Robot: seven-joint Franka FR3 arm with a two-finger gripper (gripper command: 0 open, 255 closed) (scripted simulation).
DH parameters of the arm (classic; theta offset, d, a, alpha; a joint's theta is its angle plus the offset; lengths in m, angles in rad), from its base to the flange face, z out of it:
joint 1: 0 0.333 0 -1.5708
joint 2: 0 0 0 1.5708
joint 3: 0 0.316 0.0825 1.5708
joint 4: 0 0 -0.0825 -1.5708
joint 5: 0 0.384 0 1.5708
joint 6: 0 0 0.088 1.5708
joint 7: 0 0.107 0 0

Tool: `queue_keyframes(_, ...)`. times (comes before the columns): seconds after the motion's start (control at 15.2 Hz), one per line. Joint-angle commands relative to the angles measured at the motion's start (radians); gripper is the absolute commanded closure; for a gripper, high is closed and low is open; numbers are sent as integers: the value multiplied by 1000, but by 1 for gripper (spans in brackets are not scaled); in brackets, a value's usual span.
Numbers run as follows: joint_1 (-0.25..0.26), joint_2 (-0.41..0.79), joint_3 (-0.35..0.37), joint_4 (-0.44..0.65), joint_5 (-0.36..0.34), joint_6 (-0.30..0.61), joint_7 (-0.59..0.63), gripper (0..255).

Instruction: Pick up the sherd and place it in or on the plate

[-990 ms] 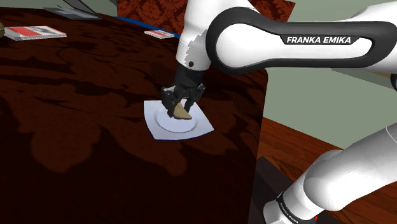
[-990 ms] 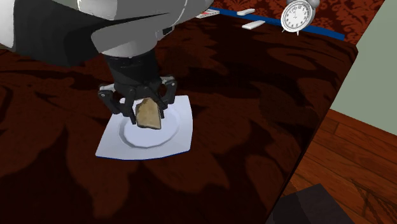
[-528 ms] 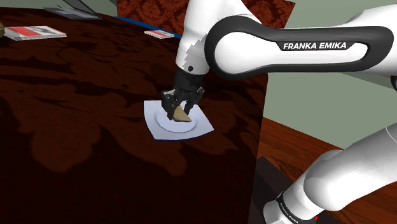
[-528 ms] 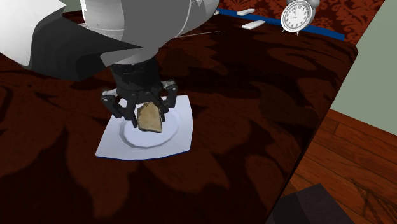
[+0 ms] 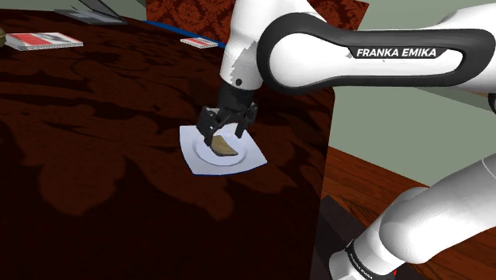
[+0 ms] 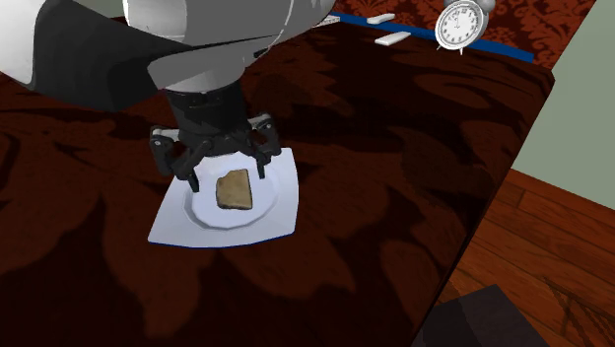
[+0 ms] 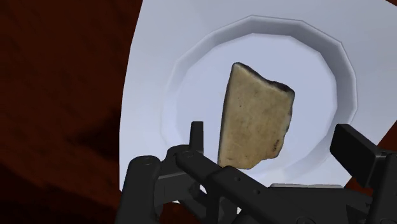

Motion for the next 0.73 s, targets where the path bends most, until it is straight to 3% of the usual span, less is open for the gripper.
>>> queue_keyframes(0.0,0,-11,-6,40,4,-50,-2,0)
queue_keyframes(0.13,-1,-15,-11,95,5,-109,-3,0)
queue_keyframes(0.66,-1,-16,-11,95,5,-109,-3,0)
